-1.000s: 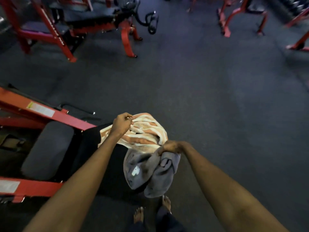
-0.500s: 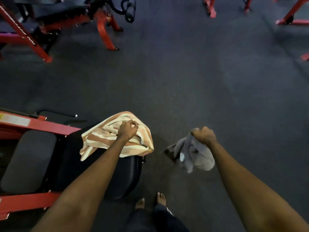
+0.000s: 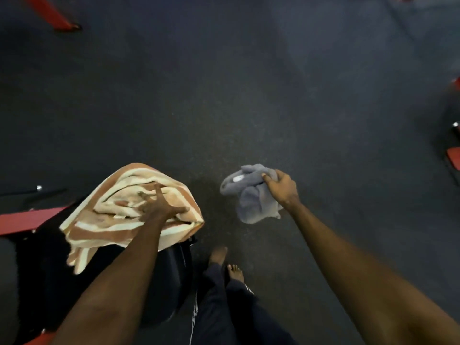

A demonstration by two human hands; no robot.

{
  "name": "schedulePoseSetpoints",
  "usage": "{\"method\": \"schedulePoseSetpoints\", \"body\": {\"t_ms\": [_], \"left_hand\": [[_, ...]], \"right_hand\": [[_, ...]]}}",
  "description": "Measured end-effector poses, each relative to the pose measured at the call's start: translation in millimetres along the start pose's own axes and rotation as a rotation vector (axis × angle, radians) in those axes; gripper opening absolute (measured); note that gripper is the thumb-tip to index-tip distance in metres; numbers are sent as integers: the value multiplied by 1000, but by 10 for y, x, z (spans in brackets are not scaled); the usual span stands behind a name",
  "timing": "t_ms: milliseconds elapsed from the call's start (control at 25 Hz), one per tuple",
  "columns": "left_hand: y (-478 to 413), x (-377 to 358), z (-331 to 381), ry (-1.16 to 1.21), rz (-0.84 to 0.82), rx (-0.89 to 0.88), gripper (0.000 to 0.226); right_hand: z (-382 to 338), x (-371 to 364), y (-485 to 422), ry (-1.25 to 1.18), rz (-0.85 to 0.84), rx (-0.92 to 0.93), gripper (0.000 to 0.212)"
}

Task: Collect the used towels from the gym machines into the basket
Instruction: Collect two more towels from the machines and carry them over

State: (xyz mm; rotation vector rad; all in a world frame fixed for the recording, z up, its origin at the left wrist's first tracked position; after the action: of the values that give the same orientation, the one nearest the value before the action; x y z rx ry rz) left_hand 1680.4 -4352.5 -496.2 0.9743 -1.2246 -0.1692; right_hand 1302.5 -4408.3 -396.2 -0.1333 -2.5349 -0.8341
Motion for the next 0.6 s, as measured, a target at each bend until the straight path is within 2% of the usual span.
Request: {"method": "schedulePoseSetpoints", "body": {"t_ms": [80,160,240,280,480,600], "left_hand": [[-161,-105,-97,-135,-21,36,132],[-286,-77,-145,-159,-12,13,108],[-276,156,-67,-51,79,-56,69],[-240,322,-19,-14,123,-67,57],[97,1212,488,216,213,-42,40],[538,1658,1075,382,247,-253,13]], "right_hand": [[-24,-91,-112,-38,20,-4,34],[-56,-166,-185,-68,15,2,33],[-106,-197,-225,-94,9,21,32],[-125,-200,-239,-105,13,23,32],[-224,87,-175,-129,71,-17,33],[-260,458,-143,-98,131,-16,42]]}}
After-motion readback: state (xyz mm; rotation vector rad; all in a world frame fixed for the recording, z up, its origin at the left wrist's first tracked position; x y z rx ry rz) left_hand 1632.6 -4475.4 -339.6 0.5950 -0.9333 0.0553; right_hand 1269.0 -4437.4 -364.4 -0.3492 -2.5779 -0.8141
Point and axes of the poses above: each hand's wrist, its own y-axis away from the middle knuckle, its own x-axis out of the back of the hand, z = x × y, the point moved 6 cm from there along -y, towards the middle knuckle, and after that the axes turned 15 degrees about -y, right-handed, at the moved point
